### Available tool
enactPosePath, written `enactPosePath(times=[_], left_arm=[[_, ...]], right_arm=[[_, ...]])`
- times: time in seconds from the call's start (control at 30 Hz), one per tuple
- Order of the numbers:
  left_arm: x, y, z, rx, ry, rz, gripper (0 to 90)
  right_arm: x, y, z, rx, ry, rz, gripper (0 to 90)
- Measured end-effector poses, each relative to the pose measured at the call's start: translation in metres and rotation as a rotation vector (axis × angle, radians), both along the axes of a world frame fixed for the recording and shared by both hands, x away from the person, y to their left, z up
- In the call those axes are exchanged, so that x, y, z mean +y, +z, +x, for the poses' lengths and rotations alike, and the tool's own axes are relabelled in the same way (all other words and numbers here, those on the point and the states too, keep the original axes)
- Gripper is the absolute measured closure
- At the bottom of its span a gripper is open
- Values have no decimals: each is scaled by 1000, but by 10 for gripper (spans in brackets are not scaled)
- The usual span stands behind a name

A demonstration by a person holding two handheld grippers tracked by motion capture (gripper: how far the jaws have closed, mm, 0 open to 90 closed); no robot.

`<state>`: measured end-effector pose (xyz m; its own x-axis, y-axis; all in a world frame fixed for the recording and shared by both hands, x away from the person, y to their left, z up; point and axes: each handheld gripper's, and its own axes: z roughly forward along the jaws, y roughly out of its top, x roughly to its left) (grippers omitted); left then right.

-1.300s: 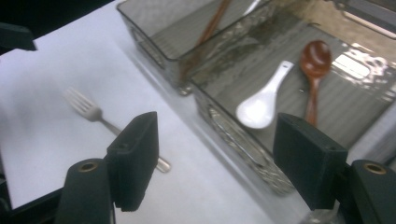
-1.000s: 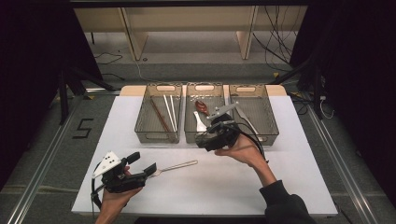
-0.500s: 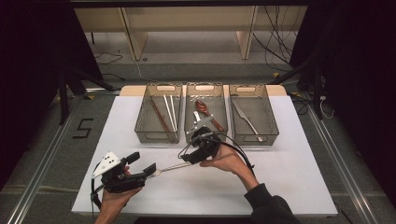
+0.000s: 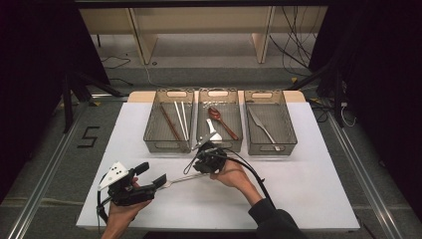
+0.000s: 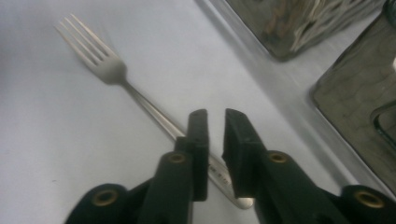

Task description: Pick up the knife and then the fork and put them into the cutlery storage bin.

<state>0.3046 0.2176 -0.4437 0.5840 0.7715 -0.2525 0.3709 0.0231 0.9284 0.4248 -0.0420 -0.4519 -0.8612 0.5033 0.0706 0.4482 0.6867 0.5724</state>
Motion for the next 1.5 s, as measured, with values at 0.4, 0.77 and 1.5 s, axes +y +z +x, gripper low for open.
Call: enactPosePath(times=[0.4,0.77,1.5], left_arm=[[0,0,0,-1,-1,0,156],[0,0,0,1,-1,0,156],[0,0,0,-1,2,1,156]], right_arm=[[4,-15,5,17,-25,-26,900],[2,-21,4,54,-30,-41,900],[-1,-17,-33,102,87,-97,900]])
